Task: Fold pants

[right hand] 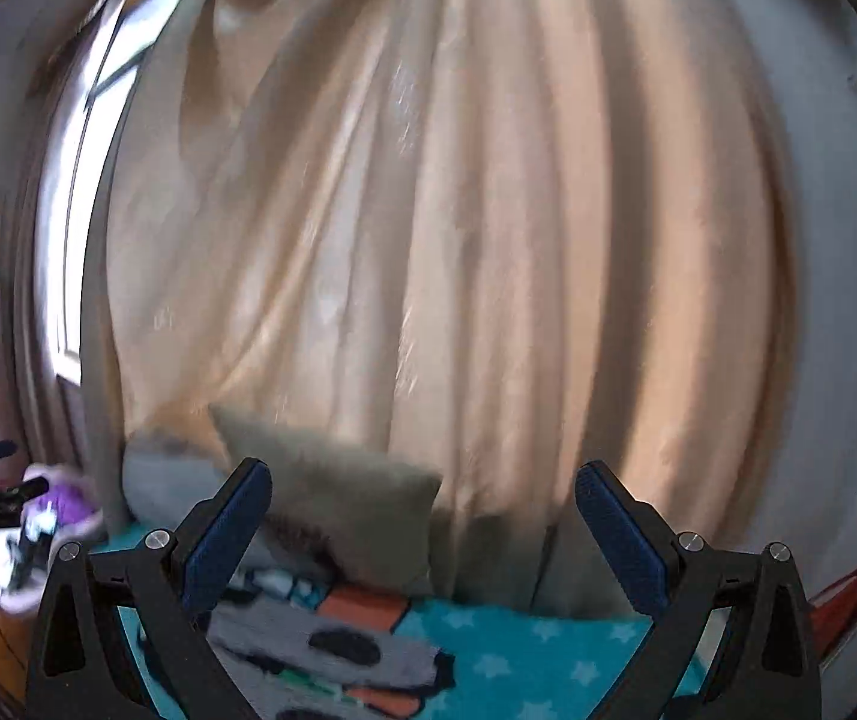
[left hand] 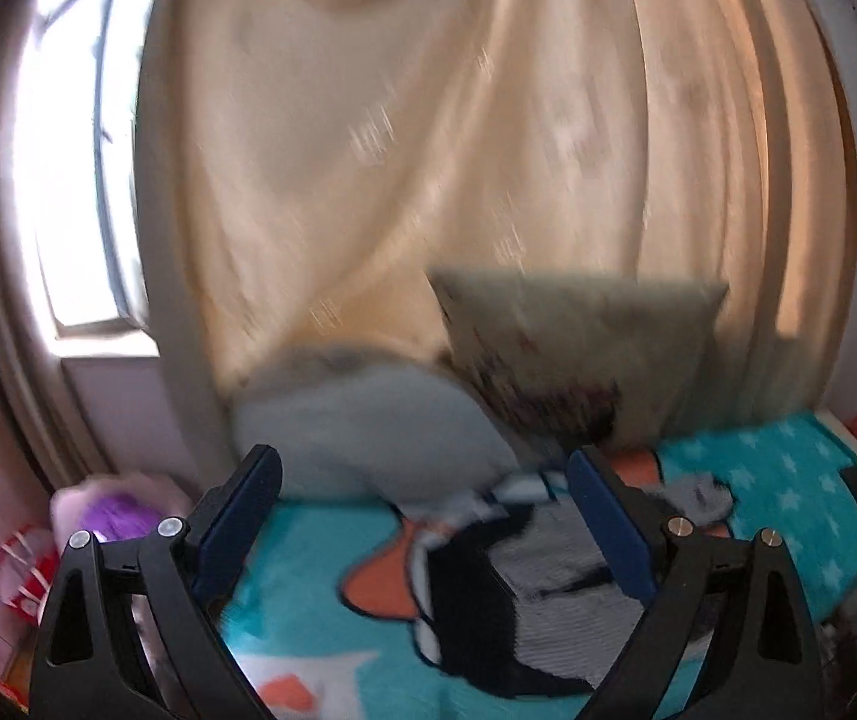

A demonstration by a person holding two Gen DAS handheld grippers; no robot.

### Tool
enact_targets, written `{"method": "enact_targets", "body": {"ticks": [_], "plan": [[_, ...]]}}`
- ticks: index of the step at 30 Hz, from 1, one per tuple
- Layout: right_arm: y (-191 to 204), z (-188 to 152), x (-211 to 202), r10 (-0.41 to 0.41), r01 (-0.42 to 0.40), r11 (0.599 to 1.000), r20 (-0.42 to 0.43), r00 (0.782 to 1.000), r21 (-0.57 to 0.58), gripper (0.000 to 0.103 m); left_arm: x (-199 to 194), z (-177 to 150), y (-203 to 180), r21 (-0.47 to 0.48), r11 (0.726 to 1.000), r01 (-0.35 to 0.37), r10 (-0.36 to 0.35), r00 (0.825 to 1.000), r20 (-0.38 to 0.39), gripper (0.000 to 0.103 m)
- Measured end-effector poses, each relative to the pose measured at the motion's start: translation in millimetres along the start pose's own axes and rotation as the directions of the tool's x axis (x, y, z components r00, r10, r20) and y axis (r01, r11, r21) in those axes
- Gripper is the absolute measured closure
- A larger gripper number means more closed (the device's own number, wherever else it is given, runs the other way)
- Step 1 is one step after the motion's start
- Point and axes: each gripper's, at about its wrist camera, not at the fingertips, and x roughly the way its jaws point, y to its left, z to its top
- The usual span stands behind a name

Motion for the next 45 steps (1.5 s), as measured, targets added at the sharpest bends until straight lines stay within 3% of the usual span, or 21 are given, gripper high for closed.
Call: {"method": "enact_targets", "body": {"ticks": [2, 4, 6, 9, 14, 18, 22, 24, 31, 33, 36, 41, 43, 44, 45], "plan": [[6, -27, 47, 0.050, -0.051, 0.999, -0.103, 0.993, -0.008, 0.000, 42, -11, -7, 0.006, 0.999, 0.053, -0.052, 0.994, -0.094, 0.007], [11, -60, 97, 0.106, -0.109, 0.994, -0.227, 0.968, 0.000, 0.000, 81, -22, -14, 0.007, 0.995, 0.097, -0.095, 0.981, -0.169, 0.007], [15, -102, 155, 0.146, -0.157, 0.988, -0.367, 0.919, 0.001, 0.000, 127, -35, -23, -0.002, 0.990, 0.139, -0.135, 0.959, -0.250, 0.007], [14, -156, 219, 0.160, -0.189, 0.982, -0.499, 0.852, -0.008, 0.001, 182, -53, -34, -0.035, 0.983, 0.182, -0.183, 0.923, -0.338, 0.009], [7, -214, 301, 0.220, -0.256, 0.966, -0.621, 0.752, 0.032, 0.006, 255, -68, -42, -0.089, 0.969, 0.231, -0.246, 0.859, -0.449, 0.016], [4, -244, 350, 0.253, -0.296, 0.954, -0.682, 0.686, 0.056, 0.009, 303, -76, -52, -0.086, 0.964, 0.252, -0.260, 0.821, -0.508, 0.016], [4, -263, 380, 0.308, -0.352, 0.931, -0.710, 0.633, 0.091, 0.010, 340, -82, -62, -0.066, 0.953, 0.297, -0.282, 0.780, -0.559, 0.016], [4, -269, 389, 0.337, -0.383, 0.918, -0.718, 0.609, 0.105, 0.011, 355, -84, -67, -0.042, 0.952, 0.303, -0.271, 0.771, -0.576, 0.016], [0, -283, 406, 0.425, -0.445, 0.879, -0.706, 0.566, 0.172, 0.011, 386, -92, -80, -0.004, 0.921, 0.389, -0.306, 0.718, -0.625, 0.016], [0, -288, 411, 0.431, -0.451, 0.875, -0.709, 0.559, 0.176, 0.011, 389, -92, -81, 0.009, 0.918, 0.397, -0.309, 0.730, -0.610, 0.016], [-1, -292, 412, 0.444, -0.463, 0.867, -0.703, 0.555, 0.183, 0.010, 391, -92, -84, 0.015, 0.909, 0.416, -0.324, 0.731, -0.600, 0.016], [5, -295, 408, 0.444, -0.499, 0.854, -0.707, 0.551, 0.147, 0.011, 384, -99, -101, 0.113, 0.881, 0.460, -0.305, 0.734, -0.607, 0.016], [13, -297, 402, 0.422, -0.517, 0.850, -0.714, 0.559, 0.097, 0.016, 381, -99, -109, 0.164, 0.878, 0.449, -0.267, 0.746, -0.610, 0.027], [16, -298, 398, 0.404, -0.521, 0.851, -0.716, 0.570, 0.066, 0.028, 378, -96, -111, 0.176, 0.873, 0.456, -0.269, 0.749, -0.606, 0.047], [17, -297, 394, 0.392, -0.523, 0.851, -0.714, 0.579, 0.043, 0.046, 376, -94, -113, 0.174, 0.868, 0.466, -0.279, 0.746, -0.604, 0.077]]}}
